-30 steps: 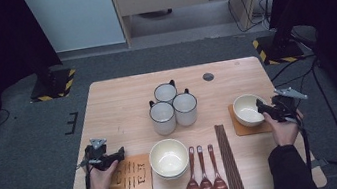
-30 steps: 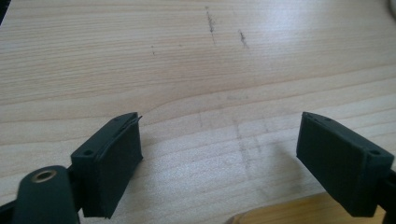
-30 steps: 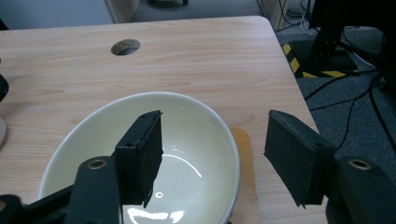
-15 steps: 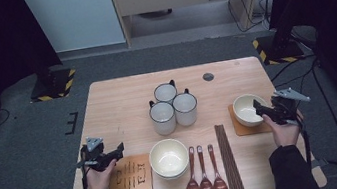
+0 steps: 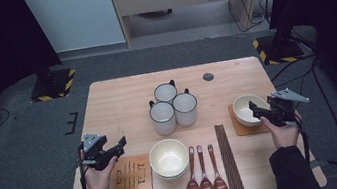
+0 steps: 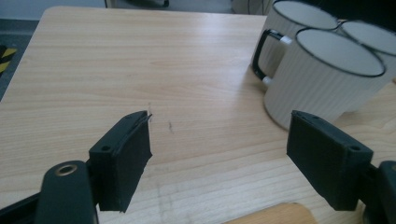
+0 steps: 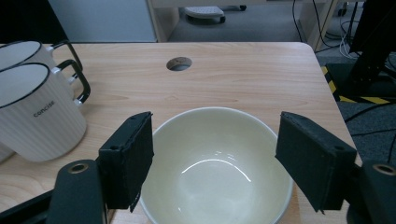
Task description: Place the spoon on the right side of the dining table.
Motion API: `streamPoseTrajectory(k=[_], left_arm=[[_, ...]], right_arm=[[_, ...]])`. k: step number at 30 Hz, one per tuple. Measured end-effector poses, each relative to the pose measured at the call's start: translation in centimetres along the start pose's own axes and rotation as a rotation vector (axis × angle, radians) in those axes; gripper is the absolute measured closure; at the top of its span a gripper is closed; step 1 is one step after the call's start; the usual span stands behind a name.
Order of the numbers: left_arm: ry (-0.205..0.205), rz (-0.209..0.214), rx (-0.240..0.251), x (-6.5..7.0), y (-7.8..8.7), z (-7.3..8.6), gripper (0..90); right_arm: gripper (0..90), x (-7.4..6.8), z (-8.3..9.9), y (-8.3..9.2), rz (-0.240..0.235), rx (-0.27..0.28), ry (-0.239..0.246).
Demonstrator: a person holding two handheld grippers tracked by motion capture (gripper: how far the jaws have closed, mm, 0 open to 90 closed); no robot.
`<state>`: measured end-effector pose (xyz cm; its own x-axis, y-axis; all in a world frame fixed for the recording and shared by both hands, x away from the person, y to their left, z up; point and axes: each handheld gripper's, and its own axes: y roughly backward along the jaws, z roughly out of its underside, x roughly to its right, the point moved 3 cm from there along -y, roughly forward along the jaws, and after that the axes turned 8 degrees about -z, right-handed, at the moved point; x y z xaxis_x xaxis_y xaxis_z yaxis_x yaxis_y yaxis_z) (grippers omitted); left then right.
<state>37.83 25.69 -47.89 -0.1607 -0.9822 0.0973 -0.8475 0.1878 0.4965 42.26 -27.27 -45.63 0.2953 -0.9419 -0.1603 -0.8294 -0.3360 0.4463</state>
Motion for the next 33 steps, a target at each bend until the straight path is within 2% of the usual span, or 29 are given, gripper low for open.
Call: streamPoseTrajectory(k=[7, 17, 21, 24, 33], left_arm=[[-0.004, 0.030, 0.030, 1.2, 0.9, -0.9, 22.4], [-0.026, 0.084, 0.068, 3.9, 1.9, -2.0, 24.1], [-0.042, 0.111, 0.082, 5.4, 2.4, -2.4, 24.1], [-0.051, 0.122, 0.087, 6.0, 2.6, -2.5, 24.1], [-0.081, 0.171, 0.097, 8.4, 2.9, -2.7, 24.4]], right_arm=[[27.7, -0.4, -0.1, 0.6, -0.018, 0.013, 0.011], [27.3, -1.7, -0.3, 1.2, -0.090, 0.020, 0.029], [24.6, -2.6, -0.5, 1.4, -0.124, 0.031, 0.036], [23.0, -2.9, -0.5, 1.3, -0.137, 0.030, 0.033], [12.9, -4.0, -0.5, 1.0, -0.217, 0.035, 0.038]])
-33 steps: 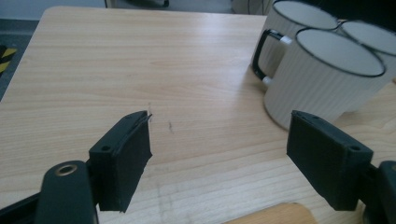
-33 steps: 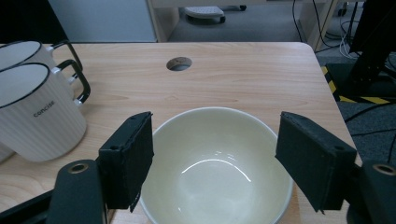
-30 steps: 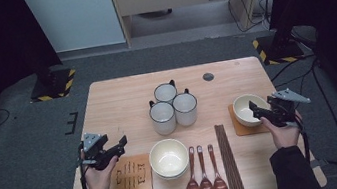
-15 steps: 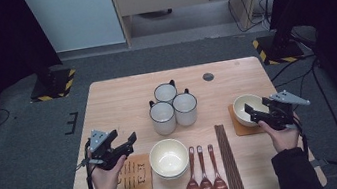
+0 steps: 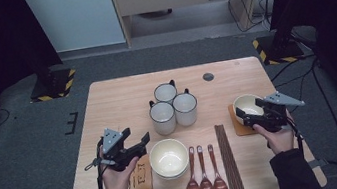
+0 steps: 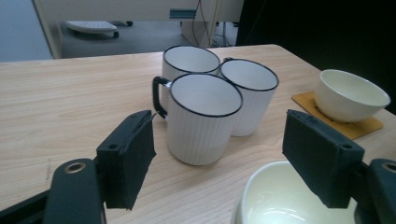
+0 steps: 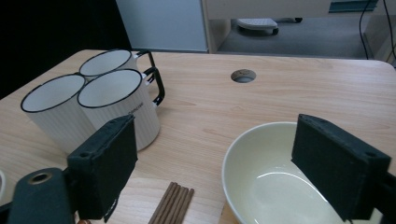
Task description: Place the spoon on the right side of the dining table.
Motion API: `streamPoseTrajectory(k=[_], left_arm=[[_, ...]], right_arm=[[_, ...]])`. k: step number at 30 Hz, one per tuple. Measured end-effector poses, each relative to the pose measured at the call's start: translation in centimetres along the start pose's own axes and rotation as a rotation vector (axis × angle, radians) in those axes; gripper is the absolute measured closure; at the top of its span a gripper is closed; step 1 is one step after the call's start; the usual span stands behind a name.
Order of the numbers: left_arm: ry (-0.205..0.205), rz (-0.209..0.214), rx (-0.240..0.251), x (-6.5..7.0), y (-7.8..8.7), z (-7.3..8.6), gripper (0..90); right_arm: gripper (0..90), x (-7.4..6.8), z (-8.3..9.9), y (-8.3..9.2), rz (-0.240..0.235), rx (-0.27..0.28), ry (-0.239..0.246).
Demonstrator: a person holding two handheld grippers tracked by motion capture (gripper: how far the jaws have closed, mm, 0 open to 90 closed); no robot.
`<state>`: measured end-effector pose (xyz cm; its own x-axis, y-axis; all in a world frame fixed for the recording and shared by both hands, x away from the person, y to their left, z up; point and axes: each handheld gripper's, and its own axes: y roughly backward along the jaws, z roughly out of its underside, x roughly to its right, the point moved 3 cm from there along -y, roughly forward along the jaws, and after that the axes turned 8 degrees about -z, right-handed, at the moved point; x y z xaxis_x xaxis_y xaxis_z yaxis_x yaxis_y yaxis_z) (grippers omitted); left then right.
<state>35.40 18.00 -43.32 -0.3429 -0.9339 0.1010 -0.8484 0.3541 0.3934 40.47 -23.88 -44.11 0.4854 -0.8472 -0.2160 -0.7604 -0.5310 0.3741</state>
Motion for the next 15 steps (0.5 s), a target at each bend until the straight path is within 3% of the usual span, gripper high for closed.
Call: streamPoseTrajectory(k=[6, 15], left_arm=[[-0.019, 0.022, 0.000, 1.1, 0.0, -0.1, 25.0], [-0.040, 0.043, 0.002, 2.4, -0.2, -0.2, 25.7]], right_arm=[[7.8, -0.4, 0.0, -0.2, -0.029, 0.000, 0.012], [10.7, -1.8, 0.2, -0.6, -0.054, -0.015, 0.053]])
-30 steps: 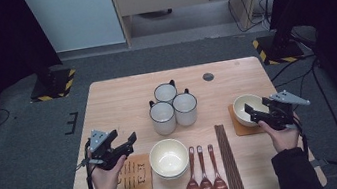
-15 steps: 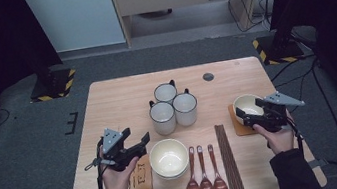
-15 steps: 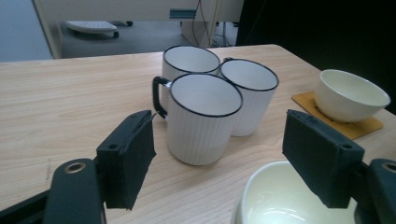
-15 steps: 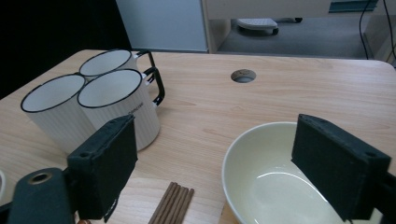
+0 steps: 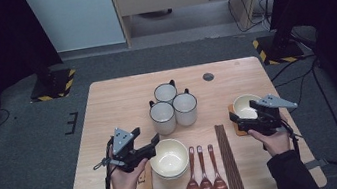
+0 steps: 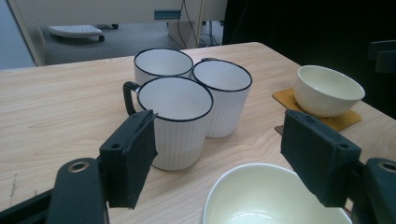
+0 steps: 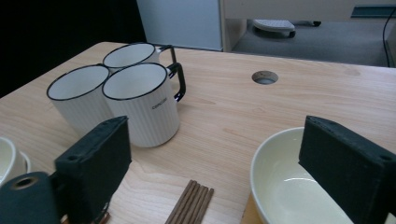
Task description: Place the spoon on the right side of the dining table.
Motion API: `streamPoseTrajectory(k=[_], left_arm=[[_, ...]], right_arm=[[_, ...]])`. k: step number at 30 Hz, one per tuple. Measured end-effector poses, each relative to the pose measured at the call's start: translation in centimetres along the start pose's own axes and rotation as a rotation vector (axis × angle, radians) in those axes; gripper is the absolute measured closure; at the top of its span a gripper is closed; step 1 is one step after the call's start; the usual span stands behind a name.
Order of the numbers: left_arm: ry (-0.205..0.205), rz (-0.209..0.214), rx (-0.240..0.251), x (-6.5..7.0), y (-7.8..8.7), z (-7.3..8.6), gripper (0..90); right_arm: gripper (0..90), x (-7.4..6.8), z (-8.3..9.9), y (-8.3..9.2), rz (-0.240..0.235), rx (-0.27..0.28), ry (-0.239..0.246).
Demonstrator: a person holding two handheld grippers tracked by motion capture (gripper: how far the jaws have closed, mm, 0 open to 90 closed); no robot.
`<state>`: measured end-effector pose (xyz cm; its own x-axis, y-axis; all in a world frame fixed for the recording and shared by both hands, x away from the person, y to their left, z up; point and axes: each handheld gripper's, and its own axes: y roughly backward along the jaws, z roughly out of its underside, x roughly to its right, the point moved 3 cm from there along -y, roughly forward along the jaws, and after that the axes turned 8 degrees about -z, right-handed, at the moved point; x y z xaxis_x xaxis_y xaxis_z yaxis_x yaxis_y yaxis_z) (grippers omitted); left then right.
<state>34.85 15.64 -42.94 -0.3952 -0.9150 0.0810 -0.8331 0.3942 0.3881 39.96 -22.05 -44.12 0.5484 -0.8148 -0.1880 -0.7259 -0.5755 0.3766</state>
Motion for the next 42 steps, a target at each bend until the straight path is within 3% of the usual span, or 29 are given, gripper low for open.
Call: streamPoseTrajectory(k=[10, 28, 42], left_arm=[[-0.032, 0.008, -0.004, 1.4, -0.2, 0.2, 26.9], [-0.120, 0.084, -0.038, 5.8, -1.4, 1.8, 32.9], [-0.151, 0.139, -0.051, 8.2, -1.7, 2.8, 35.7]], right_arm=[[16.0, -0.9, 0.6, 0.0, -0.025, -0.015, 0.005], [18.8, -2.1, 1.8, 0.9, -0.052, -0.032, 0.030], [20.0, -2.5, 2.4, 1.2, -0.069, -0.033, 0.013]])
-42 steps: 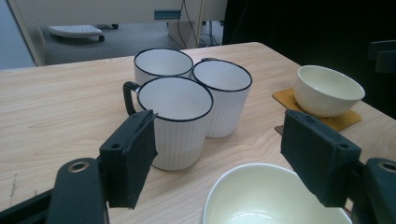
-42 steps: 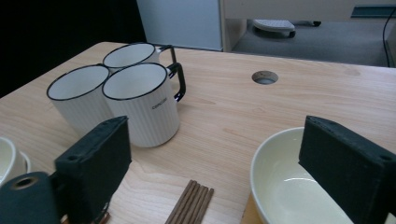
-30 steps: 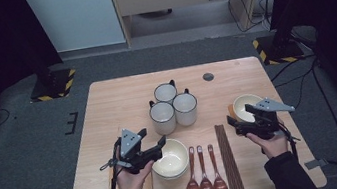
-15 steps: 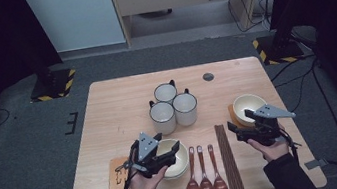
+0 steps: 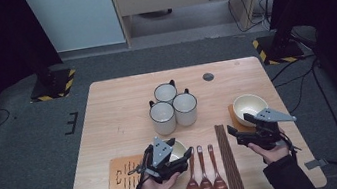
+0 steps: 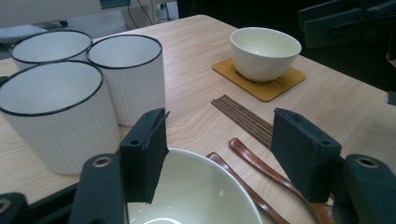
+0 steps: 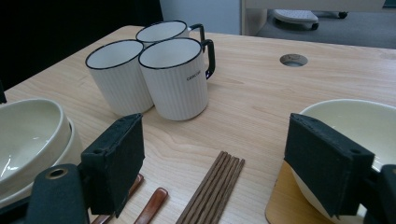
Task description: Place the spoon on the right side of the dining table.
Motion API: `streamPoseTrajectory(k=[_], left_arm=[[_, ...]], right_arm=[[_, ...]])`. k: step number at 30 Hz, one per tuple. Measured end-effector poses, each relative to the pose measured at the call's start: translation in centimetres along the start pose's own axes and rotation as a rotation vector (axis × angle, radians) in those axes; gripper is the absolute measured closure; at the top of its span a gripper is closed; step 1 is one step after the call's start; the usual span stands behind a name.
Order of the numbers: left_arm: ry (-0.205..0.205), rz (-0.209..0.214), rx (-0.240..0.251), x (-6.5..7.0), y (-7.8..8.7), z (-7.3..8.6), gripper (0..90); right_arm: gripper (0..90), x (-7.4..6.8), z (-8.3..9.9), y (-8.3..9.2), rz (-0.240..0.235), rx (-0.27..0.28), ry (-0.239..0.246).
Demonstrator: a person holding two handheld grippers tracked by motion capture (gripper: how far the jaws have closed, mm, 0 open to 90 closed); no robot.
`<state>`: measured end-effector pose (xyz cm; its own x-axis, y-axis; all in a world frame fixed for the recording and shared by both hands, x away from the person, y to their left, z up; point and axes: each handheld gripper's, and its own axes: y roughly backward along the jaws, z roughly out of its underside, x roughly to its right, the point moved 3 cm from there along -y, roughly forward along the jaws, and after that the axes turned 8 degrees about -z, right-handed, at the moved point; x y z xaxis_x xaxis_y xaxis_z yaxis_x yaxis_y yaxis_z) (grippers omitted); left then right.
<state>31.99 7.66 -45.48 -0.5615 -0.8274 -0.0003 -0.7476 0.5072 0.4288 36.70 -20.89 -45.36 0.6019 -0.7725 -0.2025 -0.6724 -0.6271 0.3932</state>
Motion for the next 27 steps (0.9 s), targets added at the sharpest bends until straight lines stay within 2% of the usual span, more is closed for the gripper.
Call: streamPoseTrajectory(k=[11, 27], left_arm=[[-0.013, 0.032, -0.011, 1.3, -0.4, 0.3, 38.6], [-0.029, 0.083, -0.028, 3.2, -1.1, 1.0, 39.8]], right_arm=[[20.6, -0.1, 0.2, 0.3, 0.001, 0.005, 0.008], [20.9, -0.6, 0.7, -0.1, -0.017, -0.019, 0.009]])
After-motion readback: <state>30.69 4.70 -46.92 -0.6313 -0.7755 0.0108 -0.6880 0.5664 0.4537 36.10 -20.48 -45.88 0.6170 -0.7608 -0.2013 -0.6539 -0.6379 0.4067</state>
